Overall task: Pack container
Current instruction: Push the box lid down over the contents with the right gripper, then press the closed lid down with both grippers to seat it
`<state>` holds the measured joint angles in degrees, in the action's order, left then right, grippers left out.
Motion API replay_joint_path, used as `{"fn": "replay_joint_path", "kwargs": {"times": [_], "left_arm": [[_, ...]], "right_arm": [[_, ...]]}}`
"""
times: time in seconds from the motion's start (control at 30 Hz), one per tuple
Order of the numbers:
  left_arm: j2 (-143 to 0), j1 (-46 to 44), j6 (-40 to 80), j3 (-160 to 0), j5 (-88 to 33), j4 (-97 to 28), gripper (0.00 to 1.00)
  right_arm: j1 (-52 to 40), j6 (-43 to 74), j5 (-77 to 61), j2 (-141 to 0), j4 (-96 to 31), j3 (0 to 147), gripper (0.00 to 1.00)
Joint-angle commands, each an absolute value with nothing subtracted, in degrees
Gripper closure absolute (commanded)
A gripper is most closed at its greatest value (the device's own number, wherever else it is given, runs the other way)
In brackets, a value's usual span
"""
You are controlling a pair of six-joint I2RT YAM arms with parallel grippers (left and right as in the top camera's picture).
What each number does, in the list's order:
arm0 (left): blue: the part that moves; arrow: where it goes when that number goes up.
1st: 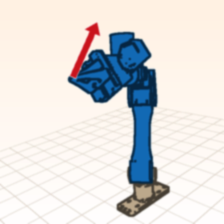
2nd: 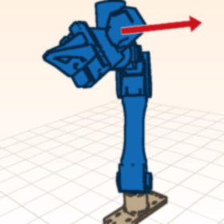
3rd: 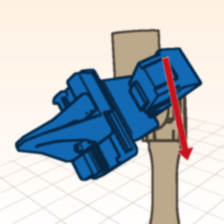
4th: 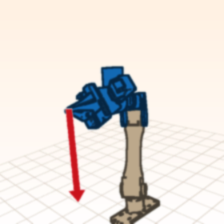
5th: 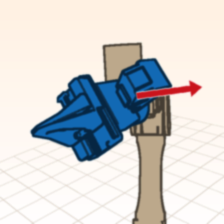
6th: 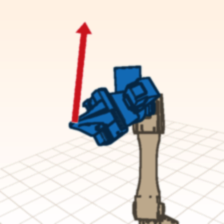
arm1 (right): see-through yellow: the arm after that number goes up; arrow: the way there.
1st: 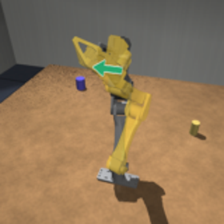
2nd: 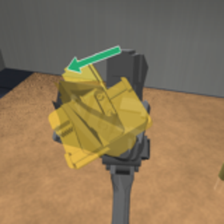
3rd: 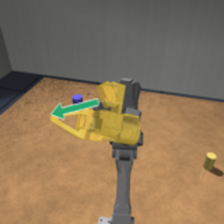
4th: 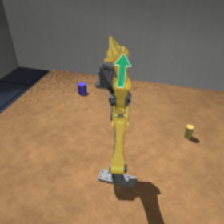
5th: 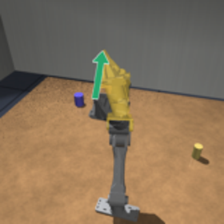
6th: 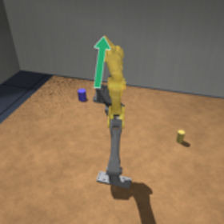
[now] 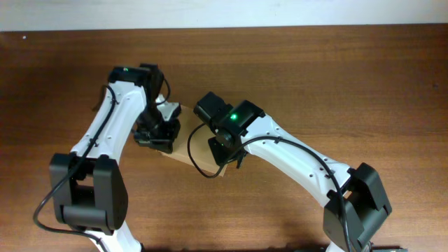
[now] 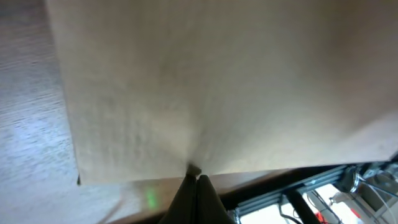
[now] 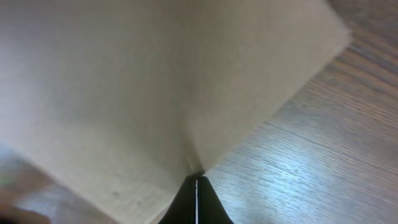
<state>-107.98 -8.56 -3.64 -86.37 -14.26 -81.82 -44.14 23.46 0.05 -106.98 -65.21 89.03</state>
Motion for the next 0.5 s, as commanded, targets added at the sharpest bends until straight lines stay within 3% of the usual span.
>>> {"fn": "replay_joint_path", "kwargs": {"times": [0.0, 0.47], "left_arm": [[-107.3, -8.5, -4.3, -82.3, -12.5, -79.4, 0.98], [-107.3, -8.5, -2.8, -78.4, -12.9, -76.1, 0.98]], "right_arm": [[-44.6, 22.5, -2.2, -106.3, -64.6, 88.9, 0.96], [-44.4, 18.8, -1.5, -106.2, -59.3, 86.8, 0.96]]}}
